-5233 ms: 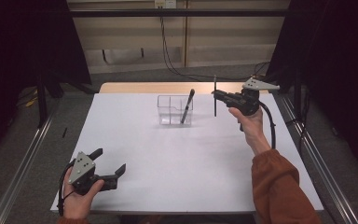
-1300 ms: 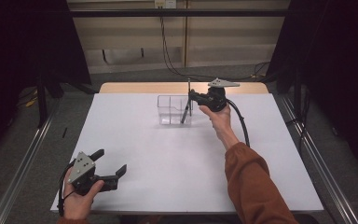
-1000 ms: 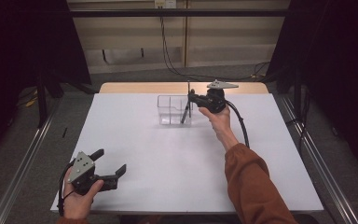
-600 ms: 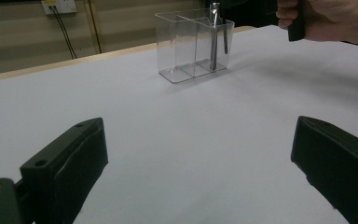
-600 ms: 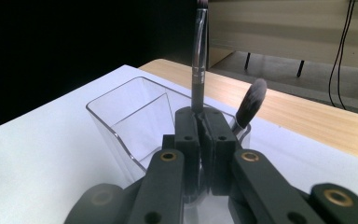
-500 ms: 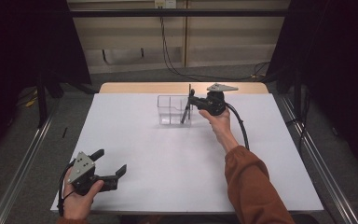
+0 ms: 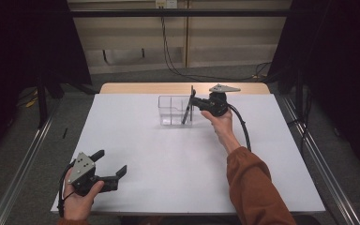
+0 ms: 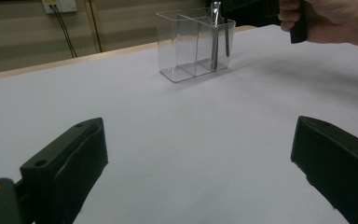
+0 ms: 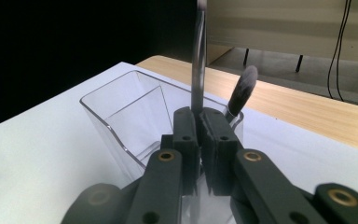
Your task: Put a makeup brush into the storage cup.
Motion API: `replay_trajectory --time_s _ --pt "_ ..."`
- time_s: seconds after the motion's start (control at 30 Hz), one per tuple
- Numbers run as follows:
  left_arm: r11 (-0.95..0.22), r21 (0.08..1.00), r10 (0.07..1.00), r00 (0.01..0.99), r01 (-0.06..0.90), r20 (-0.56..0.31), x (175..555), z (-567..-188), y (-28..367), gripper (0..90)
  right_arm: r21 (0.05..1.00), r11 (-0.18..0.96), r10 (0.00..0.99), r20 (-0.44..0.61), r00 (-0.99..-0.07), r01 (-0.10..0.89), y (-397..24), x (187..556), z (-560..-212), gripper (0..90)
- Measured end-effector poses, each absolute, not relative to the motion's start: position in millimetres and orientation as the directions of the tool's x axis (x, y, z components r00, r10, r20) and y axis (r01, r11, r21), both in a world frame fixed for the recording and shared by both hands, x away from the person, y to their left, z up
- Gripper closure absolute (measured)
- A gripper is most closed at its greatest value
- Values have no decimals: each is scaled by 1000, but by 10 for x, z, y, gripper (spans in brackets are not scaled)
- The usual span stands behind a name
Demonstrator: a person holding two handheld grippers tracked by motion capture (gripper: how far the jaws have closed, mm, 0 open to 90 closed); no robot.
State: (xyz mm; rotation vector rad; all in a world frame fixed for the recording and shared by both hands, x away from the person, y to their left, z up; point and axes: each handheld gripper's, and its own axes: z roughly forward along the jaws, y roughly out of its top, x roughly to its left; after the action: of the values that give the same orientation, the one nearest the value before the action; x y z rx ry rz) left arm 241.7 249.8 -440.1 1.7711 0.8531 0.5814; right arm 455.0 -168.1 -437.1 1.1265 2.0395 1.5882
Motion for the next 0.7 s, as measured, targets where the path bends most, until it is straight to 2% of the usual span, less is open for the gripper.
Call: replay_trajectory --time_s 0.4,0.53,0.6,0.7 --pt "-192 941 780 626 277 -25 2442 -4397 2485 35 921 70 737 212 -641 384 -1695 4524 -4369 769" --pt "-189 942 778 627 277 -29 2464 -4390 2475 35 921 63 735 217 -643 383 -1718 4491 -4351 717" --pt "-187 942 778 627 279 -32 2476 -4391 2473 35 924 68 731 210 -649 375 -1729 4472 -4335 647" --pt "-190 941 778 628 280 -30 2487 -4395 2468 35 929 60 726 210 -655 365 -1775 4442 -4308 600"
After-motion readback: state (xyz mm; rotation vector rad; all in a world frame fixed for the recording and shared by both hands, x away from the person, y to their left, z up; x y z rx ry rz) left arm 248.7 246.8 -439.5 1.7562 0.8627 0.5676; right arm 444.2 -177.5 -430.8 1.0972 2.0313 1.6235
